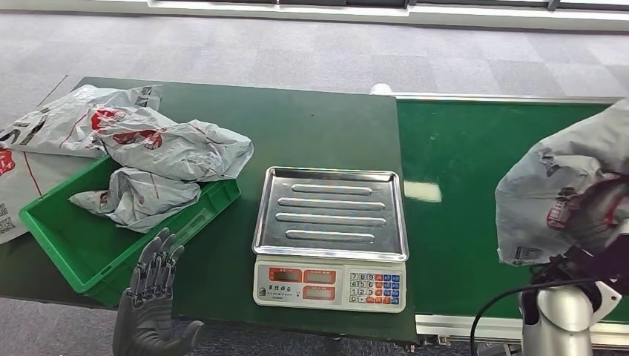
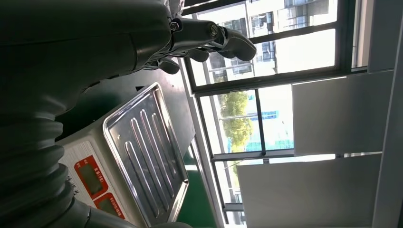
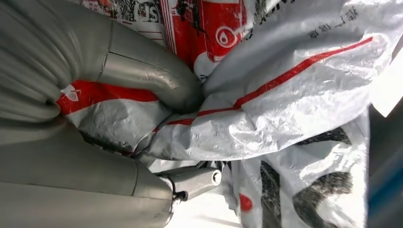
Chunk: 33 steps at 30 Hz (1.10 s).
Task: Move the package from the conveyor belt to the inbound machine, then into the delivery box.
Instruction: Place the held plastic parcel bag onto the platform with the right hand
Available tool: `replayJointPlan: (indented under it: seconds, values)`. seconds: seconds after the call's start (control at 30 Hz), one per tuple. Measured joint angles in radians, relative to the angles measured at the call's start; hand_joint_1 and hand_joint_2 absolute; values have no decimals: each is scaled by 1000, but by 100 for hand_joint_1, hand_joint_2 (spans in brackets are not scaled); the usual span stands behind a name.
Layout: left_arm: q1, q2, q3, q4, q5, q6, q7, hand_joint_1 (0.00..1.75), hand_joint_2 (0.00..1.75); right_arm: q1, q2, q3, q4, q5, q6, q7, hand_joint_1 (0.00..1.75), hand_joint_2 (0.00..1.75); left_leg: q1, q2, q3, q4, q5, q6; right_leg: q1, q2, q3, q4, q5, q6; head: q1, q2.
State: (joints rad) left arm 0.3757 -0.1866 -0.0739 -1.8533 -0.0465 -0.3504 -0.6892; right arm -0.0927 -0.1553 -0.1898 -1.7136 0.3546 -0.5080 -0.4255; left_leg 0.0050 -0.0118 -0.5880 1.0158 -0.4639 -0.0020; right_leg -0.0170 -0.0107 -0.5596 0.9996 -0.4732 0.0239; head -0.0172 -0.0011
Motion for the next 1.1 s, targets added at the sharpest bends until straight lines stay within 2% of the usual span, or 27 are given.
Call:
replayJointPlan:
  seconds: [0.07, 0.13, 0.17, 0.23, 0.37, 0.5, 0.63, 0.8, 0.9, 0.93, 1.03, 1.1]
  values:
    - [-9, 11, 0, 4, 1, 4, -7, 0, 175, -28, -44, 90, 11, 148, 250, 143, 175, 175, 0, 4, -4, 0, -1, -1, 0, 4, -1, 0, 1, -1, 0, 0]
    - [-24, 27, 0, 10, 7, 6, -9, 0, 175, -82, -81, 211, 43, 292, 492, 227, 175, 175, 1, 8, -4, 0, 0, -1, 1, 8, -4, 0, 2, -2, 0, 0]
    - [-33, 34, 0, 13, 11, 10, -10, 0, 175, -112, -89, 272, 68, 341, 573, 251, 175, 175, 1, 8, -2, 0, 1, -1, 1, 8, -4, 1, 3, -2, 0, 0]
    - [-49, 47, 1, 19, 21, 26, -11, 0, 175, -182, -79, 394, 141, 412, 655, 286, 175, 175, 2, 6, -1, 0, 5, -2, 2, 6, -6, 2, 5, -3, 0, 0]
    - [-72, 69, 5, 24, 45, 73, -12, 0, 175, -352, 24, 625, 345, 469, 686, 316, 175, 175, 3, 9, -1, -1, 8, -5, 3, 10, -12, 5, 7, -6, 0, 0]
    - [-74, 83, 38, 21, 76, 103, -12, 0, 175, -459, 139, 787, 519, 466, 678, 308, 175, 175, 5, 8, -1, -1, 9, -8, 6, 8, -13, 6, 6, -8, 0, 0]
    - [-63, 88, 81, 11, 92, 111, -13, 0, 175, -517, 208, 878, 621, 469, 670, 313, 175, 175, 7, 7, -2, -1, 8, -9, 7, 8, -13, 6, 6, -9, 0, 0]
    - [-56, 89, 109, 3, 97, 111, -13, 0, 175, -556, 264, 931, 690, 474, 671, 329, 175, 175, 6, 7, -2, -1, 8, -9, 6, 7, -13, 6, 6, -9, 0, 0]
    - [-52, 90, 118, 0, 97, 110, -13, 0, 175, -564, 279, 943, 708, 478, 668, 335, 44, 175, 6, 7, -2, -1, 8, -9, 6, 8, -13, 6, 6, -9, 0, 0]
    - [-52, 90, 120, -1, 97, 110, -13, 0, 175, -567, 282, 945, 713, 486, 662, 346, 0, 131, 6, 7, -2, -1, 8, -9, 6, 8, -13, 5, 6, -9, 0, 0]
    - [-64, 94, 121, 5, 97, 109, -12, 0, 175, -585, 288, 950, 738, 518, 619, 392, 0, 0, 6, 7, -2, -1, 9, -9, 6, 7, -14, 5, 7, -10, 0, 0]
    - [-81, 97, 121, 15, 97, 112, -12, 0, 175, -602, 290, 950, 762, 534, 603, 412, 0, 0, 6, 7, -2, -1, 9, -10, 6, 8, -14, 5, 8, -11, 0, 0]
